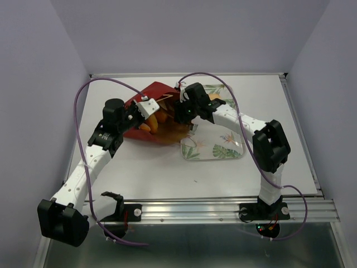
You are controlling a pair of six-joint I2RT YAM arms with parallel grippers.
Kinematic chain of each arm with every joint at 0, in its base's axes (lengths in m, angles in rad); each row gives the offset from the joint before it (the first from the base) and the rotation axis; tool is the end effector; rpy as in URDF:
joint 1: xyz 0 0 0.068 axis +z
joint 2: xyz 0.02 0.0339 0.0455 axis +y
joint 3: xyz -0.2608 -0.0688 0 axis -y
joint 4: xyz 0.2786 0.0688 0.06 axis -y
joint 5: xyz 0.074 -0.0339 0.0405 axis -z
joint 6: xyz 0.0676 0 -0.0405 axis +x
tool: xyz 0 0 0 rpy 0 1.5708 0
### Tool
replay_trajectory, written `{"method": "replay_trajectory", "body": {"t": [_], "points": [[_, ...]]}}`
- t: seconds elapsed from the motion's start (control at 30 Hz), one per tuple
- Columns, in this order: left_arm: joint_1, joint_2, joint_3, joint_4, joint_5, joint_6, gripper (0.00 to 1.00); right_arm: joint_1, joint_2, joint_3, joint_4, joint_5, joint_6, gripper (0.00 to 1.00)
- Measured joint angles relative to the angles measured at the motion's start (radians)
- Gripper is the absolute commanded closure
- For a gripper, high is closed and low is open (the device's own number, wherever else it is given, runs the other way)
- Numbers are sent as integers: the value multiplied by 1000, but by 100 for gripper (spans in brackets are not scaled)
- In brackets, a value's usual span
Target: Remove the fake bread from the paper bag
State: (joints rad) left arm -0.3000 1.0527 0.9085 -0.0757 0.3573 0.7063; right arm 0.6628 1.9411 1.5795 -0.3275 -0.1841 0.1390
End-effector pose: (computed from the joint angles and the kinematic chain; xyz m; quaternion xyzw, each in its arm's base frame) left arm 0.2884 -0.1140 0.3295 0.4677 0.6193 -0.0117 0.6306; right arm 0.3901 0.3202 0.2249 -0.2711 0.8597 0.2424 0.3588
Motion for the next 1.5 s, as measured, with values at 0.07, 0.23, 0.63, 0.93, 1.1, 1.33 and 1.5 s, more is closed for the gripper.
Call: {"method": "replay_trajectory", "body": {"t": [0.07, 0.23, 0.63, 0.93, 1.1, 1.33, 1.5], "points": [[0, 4, 0, 7, -2, -1, 100, 0, 2, 1, 0, -2, 1, 59], [0, 12, 0, 21, -5, -2, 100, 0, 5, 2, 0, -8, 1, 77], [0, 13, 1, 31, -32, -2, 100, 0, 5, 2, 0, -33, 12, 99], [-1, 30, 1, 50, -75, -6, 100, 0, -11, 2, -1, -21, 5, 99], [-1, 40, 1, 56, -82, -8, 100, 0, -43, 2, -1, -7, -3, 99], [-1, 40, 1, 62, -90, -8, 100, 0, -69, 2, -1, 6, -3, 99], [-1, 40, 1, 64, -96, -8, 100, 1, -80, 2, -2, 32, -4, 99]]}}
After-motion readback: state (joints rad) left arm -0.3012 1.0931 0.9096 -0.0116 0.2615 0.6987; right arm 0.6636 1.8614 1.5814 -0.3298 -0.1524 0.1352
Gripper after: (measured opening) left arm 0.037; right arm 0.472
